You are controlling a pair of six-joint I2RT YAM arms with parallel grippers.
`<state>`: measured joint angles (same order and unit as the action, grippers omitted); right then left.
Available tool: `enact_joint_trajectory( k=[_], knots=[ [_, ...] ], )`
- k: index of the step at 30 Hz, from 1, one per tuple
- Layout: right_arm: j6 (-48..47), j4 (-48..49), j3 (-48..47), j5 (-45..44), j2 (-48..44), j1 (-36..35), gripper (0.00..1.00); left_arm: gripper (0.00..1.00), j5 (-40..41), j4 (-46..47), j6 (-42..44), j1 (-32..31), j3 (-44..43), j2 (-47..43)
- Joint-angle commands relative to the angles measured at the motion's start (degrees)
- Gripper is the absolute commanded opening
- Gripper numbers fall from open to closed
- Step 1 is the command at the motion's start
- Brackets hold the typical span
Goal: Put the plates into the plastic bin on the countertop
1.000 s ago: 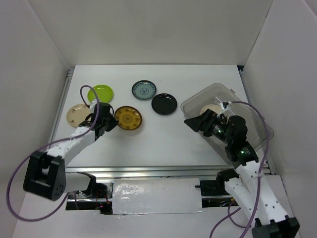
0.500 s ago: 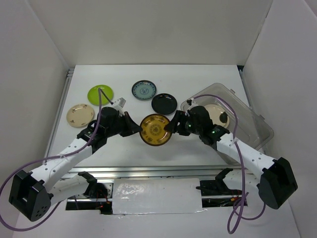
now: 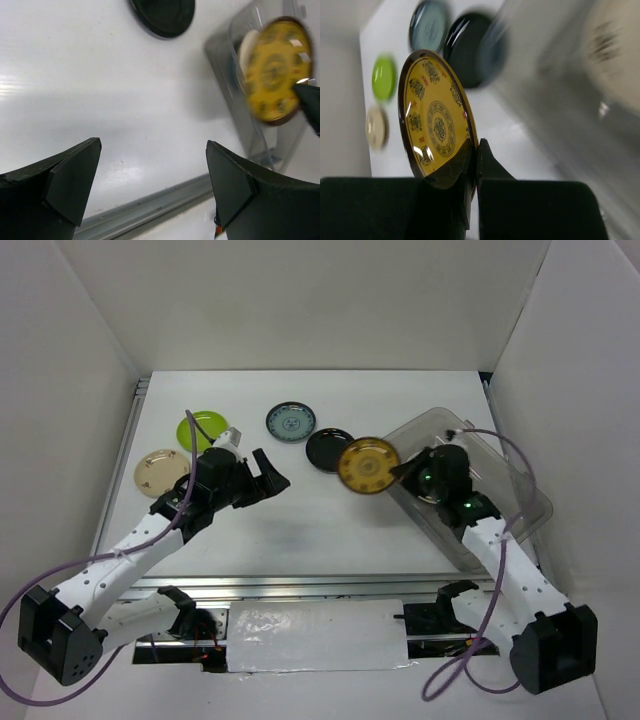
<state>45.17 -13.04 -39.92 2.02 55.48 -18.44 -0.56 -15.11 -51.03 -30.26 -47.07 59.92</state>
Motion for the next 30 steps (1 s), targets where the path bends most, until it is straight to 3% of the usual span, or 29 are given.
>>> enact_joint_trajectory(
  k=[1,4,7,10,14,15,16,18,21,22,30],
  knots=[
    [1.85,-3.13,0.63,-3.7,-4.07,15.81,0.0,0.99,7.68,-1.86,-1.45,-0.24,-0.75,-0.25],
    [2.12,-2.35,1.16,-0.72,-1.44,28.58,0.0,0.99,5.49,1.57,0.48,-0.41,-2.76,5.8],
    [2.29,2.22,0.82,0.18,4.79,34.15,0.0,0.99,3.64,4.73,2.07,-0.59,-7.32,16.68],
    [1.5,2.4,-2.95,2.46,14.44,35.75,0.0,0.99,2.58,5.45,2.51,-0.59,-12.16,23.72],
    [1.24,2.67,-5.77,2.9,18.69,35.4,0.05,0.99,2.58,4.92,3.3,-0.59,-15.68,30.07],
    [1.06,1.88,-6.39,2.81,19.04,35.31,0.12,0.99,2.75,4.66,3.39,-0.59,-19.6,32.43],
    [0.89,0.57,-6.74,2.81,18.96,35.22,0.44,0.99,3.19,4.13,3.48,-0.5,-20.68,33.5],
    [1.41,-1.19,-5.53,0.89,16.26,34.87,0.83,0.99,4.07,2.46,4.44,-0.24,-24.11,37.0],
    [2.12,-3.83,-2.63,-3.41,11.77,34.43,0.89,0.99,3.99,0.79,5.15,0.73,-28.42,42.62],
    [2.55,-5.23,-1.57,-4.47,8.19,34.17,0.99,0.99,3.81,0.35,5.15,1.08,-29.56,44.04],
    [2.38,-8.85,3.53,-5.1,-3.0,32.06,1.0,0.99,4.16,-3.43,4.36,1.7,-40.64,59.42]
  ],
)
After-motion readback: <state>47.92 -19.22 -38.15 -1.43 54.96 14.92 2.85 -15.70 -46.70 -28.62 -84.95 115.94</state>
